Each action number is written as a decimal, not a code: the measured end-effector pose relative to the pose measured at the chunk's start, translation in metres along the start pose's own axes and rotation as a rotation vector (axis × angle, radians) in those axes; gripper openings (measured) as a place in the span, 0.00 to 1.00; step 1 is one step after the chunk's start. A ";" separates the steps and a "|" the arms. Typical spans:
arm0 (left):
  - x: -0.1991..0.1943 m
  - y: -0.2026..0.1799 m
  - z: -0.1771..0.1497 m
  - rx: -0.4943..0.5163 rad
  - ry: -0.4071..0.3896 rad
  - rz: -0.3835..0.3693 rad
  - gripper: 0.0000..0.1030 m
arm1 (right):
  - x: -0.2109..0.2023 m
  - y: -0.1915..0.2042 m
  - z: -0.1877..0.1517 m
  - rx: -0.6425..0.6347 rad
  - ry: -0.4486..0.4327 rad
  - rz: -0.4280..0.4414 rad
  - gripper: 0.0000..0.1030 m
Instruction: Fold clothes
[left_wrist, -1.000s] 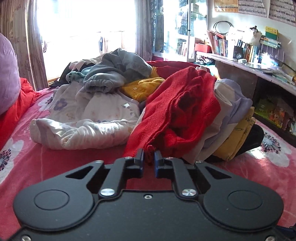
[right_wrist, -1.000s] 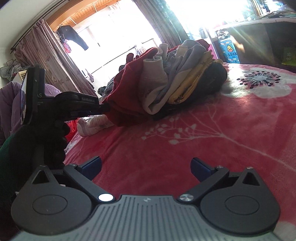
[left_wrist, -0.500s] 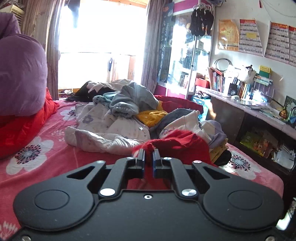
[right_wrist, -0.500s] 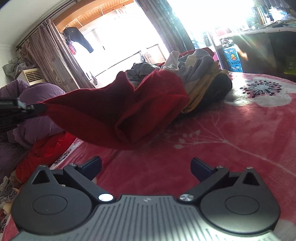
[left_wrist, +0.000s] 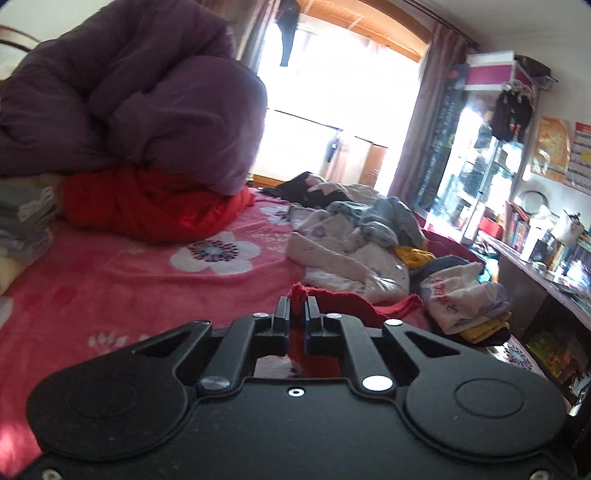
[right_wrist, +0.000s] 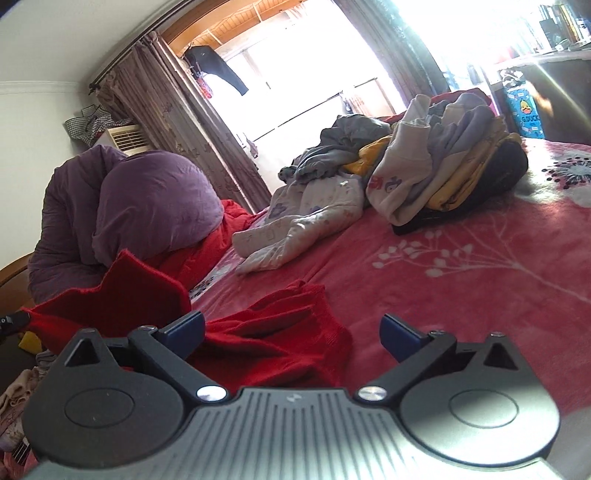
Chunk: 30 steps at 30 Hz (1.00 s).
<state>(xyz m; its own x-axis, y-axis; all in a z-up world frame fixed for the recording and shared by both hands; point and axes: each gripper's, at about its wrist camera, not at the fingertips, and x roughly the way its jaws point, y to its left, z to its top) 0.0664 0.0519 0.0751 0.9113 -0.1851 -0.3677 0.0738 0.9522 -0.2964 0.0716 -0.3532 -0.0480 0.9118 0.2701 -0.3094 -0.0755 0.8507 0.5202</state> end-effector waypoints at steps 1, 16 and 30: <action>-0.003 0.012 -0.001 -0.019 0.000 0.036 0.04 | 0.002 0.003 -0.002 -0.001 0.017 0.016 0.96; 0.008 0.127 -0.031 -0.233 0.058 0.354 0.05 | 0.045 0.041 -0.040 -0.041 0.303 0.152 0.82; 0.013 0.116 -0.052 -0.071 0.155 0.216 0.62 | 0.085 0.045 -0.056 -0.040 0.390 0.170 0.64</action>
<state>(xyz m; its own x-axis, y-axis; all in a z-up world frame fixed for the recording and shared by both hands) 0.0654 0.1470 -0.0100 0.8293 -0.0195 -0.5585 -0.1493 0.9553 -0.2552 0.1228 -0.2666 -0.0948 0.6648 0.5517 -0.5036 -0.2340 0.7941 0.5610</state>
